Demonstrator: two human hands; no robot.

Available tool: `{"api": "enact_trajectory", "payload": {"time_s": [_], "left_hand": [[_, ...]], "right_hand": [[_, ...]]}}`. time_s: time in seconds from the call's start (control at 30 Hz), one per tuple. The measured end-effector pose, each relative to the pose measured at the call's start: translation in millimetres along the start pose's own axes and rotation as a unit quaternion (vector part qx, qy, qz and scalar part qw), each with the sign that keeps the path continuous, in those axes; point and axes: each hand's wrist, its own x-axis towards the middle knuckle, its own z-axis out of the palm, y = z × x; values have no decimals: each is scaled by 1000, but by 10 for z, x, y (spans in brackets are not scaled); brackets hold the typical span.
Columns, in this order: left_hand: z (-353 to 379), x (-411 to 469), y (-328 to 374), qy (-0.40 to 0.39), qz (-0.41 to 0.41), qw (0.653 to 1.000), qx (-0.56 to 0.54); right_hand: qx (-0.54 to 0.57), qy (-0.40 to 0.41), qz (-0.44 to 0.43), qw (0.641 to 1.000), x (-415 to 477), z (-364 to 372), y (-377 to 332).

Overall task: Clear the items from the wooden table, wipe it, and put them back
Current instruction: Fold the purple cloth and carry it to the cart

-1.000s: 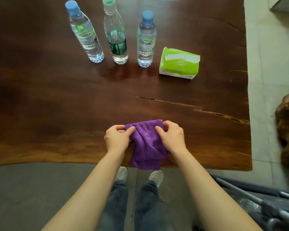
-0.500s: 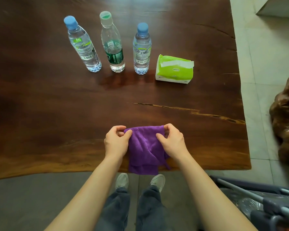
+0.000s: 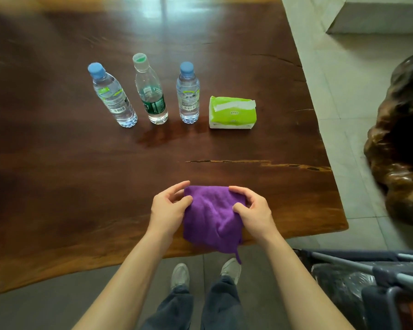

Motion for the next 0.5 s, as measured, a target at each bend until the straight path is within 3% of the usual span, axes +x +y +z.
{"api": "enact_trajectory", "payload": {"time_s": [0.3,0.5], "left_hand": [[154,-260,349,-90,106,988,64],[535,-535,696,-165,201,961,98]], "right_hand": [[80,90,-36,992,-557,-293,-57],[152,179,-79,969,-1069,-678,-72]]}}
